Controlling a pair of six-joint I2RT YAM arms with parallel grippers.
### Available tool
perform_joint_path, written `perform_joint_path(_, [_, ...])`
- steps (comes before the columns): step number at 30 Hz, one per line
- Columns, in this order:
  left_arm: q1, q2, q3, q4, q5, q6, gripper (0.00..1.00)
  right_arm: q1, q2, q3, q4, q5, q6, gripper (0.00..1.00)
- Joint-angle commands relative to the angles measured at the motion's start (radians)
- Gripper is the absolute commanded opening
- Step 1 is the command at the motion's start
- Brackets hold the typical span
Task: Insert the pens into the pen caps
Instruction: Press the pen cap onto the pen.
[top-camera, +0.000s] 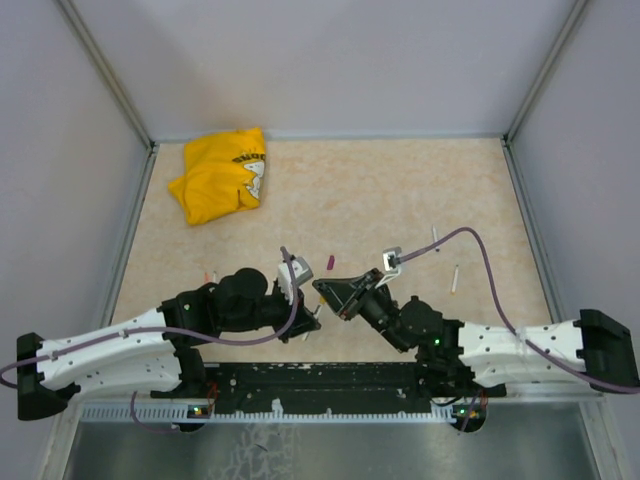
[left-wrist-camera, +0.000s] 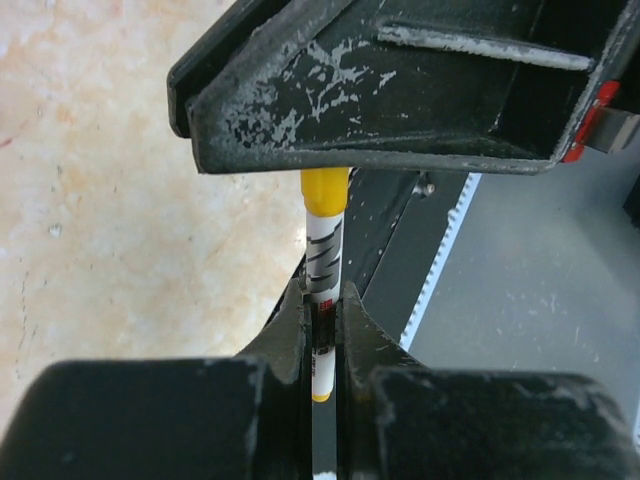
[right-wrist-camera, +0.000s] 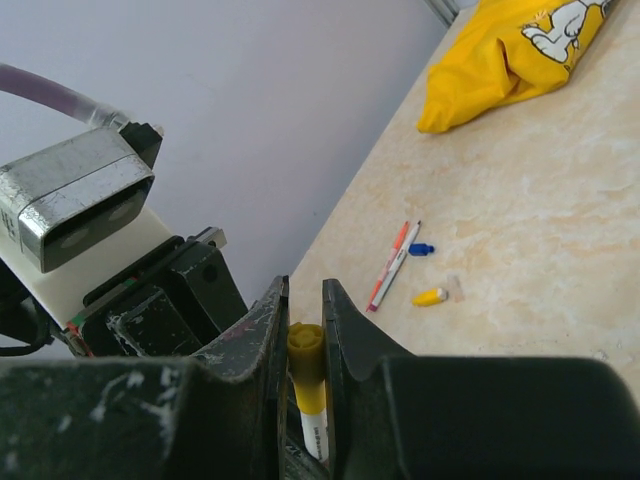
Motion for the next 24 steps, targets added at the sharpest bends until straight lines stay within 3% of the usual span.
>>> perform_joint_path(1, [0.036, -0.042, 0.127, 0.605, -0.200, 0.020, 0.00, 0.159, 0.142, -0.080, -0.226, -0.252, 0.087, 0.00])
perform_joint_path(13, [0.036, -0.060, 0.115, 0.613, -0.221, 0.016, 0.00, 0.290, 0.389, -0.077, -0.007, -0.150, 0.171, 0.00])
perform_joint_path(24, [0.036, -0.058, 0.112, 0.625, -0.223, 0.017, 0.00, 0.304, 0.415, -0.051, -0.031, -0.136, 0.166, 0.00])
